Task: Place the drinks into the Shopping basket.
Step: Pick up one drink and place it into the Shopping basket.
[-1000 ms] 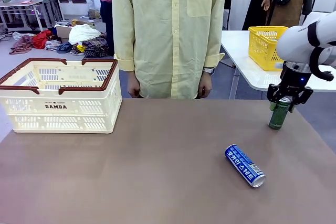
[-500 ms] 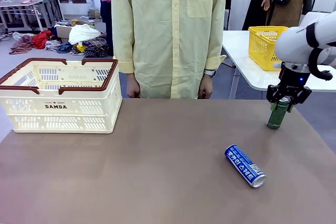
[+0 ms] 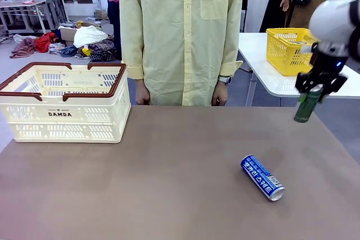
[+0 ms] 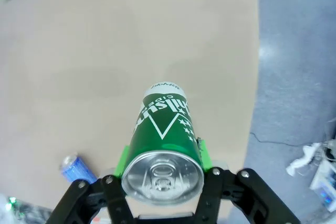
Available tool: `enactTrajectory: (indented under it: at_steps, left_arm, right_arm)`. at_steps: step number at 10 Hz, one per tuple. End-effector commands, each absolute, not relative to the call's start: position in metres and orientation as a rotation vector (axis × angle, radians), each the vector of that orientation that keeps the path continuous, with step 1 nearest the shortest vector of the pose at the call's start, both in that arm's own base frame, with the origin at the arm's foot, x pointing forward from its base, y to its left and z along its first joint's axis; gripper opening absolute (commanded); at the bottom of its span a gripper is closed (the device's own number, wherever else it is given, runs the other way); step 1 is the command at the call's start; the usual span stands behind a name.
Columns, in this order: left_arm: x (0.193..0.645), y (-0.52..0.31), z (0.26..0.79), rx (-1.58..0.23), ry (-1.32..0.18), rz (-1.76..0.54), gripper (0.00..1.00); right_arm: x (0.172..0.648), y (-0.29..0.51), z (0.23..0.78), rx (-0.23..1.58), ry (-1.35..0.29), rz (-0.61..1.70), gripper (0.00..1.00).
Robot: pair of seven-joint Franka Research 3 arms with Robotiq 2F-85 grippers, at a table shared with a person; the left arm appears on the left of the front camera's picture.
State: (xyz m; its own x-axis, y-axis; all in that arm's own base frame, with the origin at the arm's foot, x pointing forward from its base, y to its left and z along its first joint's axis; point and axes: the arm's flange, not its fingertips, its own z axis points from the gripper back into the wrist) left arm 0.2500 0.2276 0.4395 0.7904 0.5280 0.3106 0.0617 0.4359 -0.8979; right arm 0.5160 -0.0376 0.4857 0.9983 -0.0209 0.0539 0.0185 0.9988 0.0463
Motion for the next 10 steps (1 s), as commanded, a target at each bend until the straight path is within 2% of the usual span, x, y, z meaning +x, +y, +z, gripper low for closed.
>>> enactTrajectory:
  at_steps: [1,3,4,5,8,9,10]
  left_arm:
    - [0.249,0.229,0.44,-1.103,-0.634,0.299,1.0]
    - [0.249,0.229,0.44,-1.103,-0.634,0.299,1.0]
    - [0.249,0.229,0.44,-1.103,-0.634,0.299,1.0]
    - [0.249,0.229,0.44,-1.103,-0.634,0.299,1.0]
    - [0.249,0.229,0.44,-1.103,-0.634,0.299,1.0]
    - [0.249,0.229,0.44,-1.103,-0.634,0.299,1.0]
    - [0.249,0.229,0.44,-1.103,-0.634,0.299,1.0]
  right_arm:
    - [0.465,-0.041,0.548,0.097,-0.015,0.032,0.0]
    - [0.431,-0.052,0.564,0.157,-0.01,0.028,0.0]
    - [0.427,-0.063,0.558,0.177,-0.019,0.014,0.0]
    - [0.432,-0.044,0.576,0.098,-0.012,0.023,0.0]
    - [0.423,-0.052,0.572,0.12,0.004,0.018,0.0]
    - [0.433,-0.017,0.57,0.05,-0.005,0.062,0.0]
    - [0.446,0.033,0.57,0.02,-0.082,0.178,0.0]
